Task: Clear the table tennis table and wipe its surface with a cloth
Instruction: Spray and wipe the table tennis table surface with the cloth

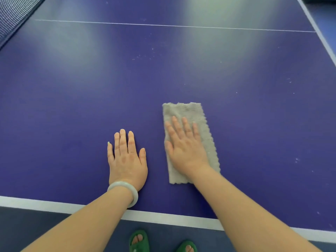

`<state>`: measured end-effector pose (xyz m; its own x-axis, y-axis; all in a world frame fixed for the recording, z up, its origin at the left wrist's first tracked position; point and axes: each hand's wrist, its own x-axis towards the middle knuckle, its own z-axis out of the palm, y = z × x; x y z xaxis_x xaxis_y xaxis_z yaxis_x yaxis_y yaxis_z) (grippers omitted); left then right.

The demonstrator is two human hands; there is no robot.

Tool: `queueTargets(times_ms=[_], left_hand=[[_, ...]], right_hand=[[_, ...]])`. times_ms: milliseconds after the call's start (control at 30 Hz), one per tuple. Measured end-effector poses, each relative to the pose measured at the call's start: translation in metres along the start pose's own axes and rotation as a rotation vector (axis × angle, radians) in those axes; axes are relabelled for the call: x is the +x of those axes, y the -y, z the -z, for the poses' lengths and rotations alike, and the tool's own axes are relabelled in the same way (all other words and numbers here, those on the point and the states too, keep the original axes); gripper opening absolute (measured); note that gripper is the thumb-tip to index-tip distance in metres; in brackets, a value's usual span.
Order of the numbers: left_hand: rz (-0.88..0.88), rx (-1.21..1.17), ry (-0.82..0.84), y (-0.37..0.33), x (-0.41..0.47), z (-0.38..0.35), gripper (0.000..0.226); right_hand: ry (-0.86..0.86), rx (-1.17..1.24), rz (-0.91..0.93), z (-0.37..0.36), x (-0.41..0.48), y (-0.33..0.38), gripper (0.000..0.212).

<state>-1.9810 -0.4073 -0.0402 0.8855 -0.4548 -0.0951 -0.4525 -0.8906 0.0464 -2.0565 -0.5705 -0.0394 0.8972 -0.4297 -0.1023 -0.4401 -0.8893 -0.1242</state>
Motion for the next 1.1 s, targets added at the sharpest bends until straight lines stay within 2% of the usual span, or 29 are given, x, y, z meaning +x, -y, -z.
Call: queueTargets(times_ms=[133, 200, 300, 367, 433, 567, 900, 1033, 1100], left_hand=[[-0.004, 0.004, -0.005, -0.001, -0.002, 0.001, 0.075], [-0.004, 0.012, -0.004, -0.001, -0.001, 0.001, 0.075], [0.0, 0.015, 0.005, -0.002, -0.002, 0.004, 0.075], [0.004, 0.02, 0.012, -0.003, -0.001, 0.004, 0.073], [0.005, 0.018, 0.014, -0.003, -0.001, 0.003, 0.069], [-0.001, 0.017, -0.003, -0.001, -0.001, 0.0, 0.069], [-0.017, -0.091, 0.019, -0.011, 0.0, 0.008, 0.061], [-0.338, -0.109, -0.001, -0.08, -0.016, 0.019, 0.058], [-0.453, -0.086, 0.054, -0.126, -0.024, 0.015, 0.059]], right_hand=[[-0.015, 0.058, -0.387, 0.004, -0.028, -0.076, 0.068], [-0.032, 0.062, -0.481, 0.008, -0.056, -0.092, 0.068], [-0.009, 0.108, -0.474, 0.012, -0.077, -0.086, 0.068], [-0.059, 0.12, -0.484, 0.012, -0.074, -0.085, 0.062], [-0.092, 0.062, -0.505, 0.009, -0.066, -0.085, 0.062], [-0.038, 0.015, -0.52, 0.001, -0.054, -0.076, 0.062], [-0.071, 0.047, -0.371, 0.001, -0.096, -0.083, 0.062], [-0.085, 0.058, -0.351, -0.001, -0.098, -0.085, 0.06], [-0.109, 0.095, -0.341, 0.001, -0.097, -0.085, 0.058]])
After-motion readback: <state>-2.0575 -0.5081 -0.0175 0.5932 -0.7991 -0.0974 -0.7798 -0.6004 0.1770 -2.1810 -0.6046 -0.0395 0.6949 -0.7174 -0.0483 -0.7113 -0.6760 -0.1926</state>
